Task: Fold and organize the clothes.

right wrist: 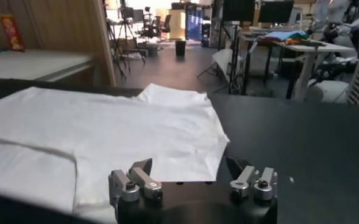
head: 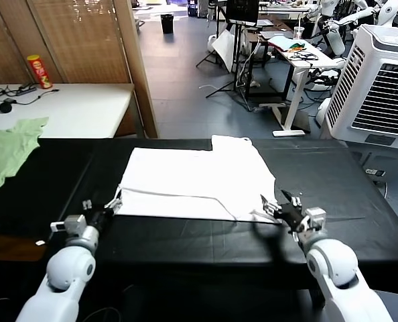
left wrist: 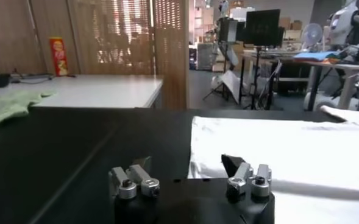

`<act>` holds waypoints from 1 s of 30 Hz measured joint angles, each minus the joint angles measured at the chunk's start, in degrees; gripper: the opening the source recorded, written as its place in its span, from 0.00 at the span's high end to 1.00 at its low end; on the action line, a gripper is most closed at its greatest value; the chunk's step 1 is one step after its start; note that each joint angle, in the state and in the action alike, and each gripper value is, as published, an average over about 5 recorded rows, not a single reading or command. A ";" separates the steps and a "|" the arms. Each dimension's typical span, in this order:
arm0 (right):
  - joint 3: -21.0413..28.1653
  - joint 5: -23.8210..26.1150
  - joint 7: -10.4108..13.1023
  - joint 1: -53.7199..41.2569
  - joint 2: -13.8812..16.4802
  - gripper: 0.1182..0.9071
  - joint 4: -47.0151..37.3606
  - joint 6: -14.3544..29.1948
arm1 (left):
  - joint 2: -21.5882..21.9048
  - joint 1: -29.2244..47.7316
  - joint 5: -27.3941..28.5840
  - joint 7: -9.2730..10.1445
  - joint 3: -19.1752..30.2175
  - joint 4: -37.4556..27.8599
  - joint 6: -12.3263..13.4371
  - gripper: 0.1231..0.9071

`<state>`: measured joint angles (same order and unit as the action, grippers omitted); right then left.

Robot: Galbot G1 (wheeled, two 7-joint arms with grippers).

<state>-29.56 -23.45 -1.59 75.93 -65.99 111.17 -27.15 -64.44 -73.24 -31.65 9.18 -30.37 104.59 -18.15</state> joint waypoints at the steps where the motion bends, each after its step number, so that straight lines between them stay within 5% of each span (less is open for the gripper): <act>1: -0.01 0.03 0.01 0.19 -0.15 0.17 0.01 0.00 | -0.03 -0.37 -0.79 -0.08 -0.03 0.08 -0.38 0.14; 9: 0.40 0.50 0.09 0.86 -1.14 0.51 -0.79 -0.03 | -0.17 -1.47 -2.35 -0.74 -0.07 -0.98 -1.12 0.15; 12: 0.57 0.59 0.17 1.12 -1.47 0.72 -0.94 -0.06 | -0.27 -1.66 -2.45 -0.76 -0.10 -1.43 -0.93 0.27; 17: 0.23 0.20 1.40 1.86 -1.35 0.98 -0.22 -0.71 | -0.29 -2.25 -2.55 -1.04 -0.22 -1.67 -0.65 0.63; 22: -0.92 -1.14 3.90 3.99 -0.42 1.00 2.45 -2.74 | 0.08 -3.28 -2.47 -0.90 -0.16 -0.82 -0.97 0.94; 30: -2.76 -0.97 5.99 11.26 -0.38 1.00 8.63 -5.07 | 2.72 -8.19 -2.39 1.67 -1.43 4.19 -2.62 0.99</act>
<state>-32.32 -24.43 4.40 87.19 -66.37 119.80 -32.22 -61.72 -81.42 -34.04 10.85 -31.80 108.78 -20.78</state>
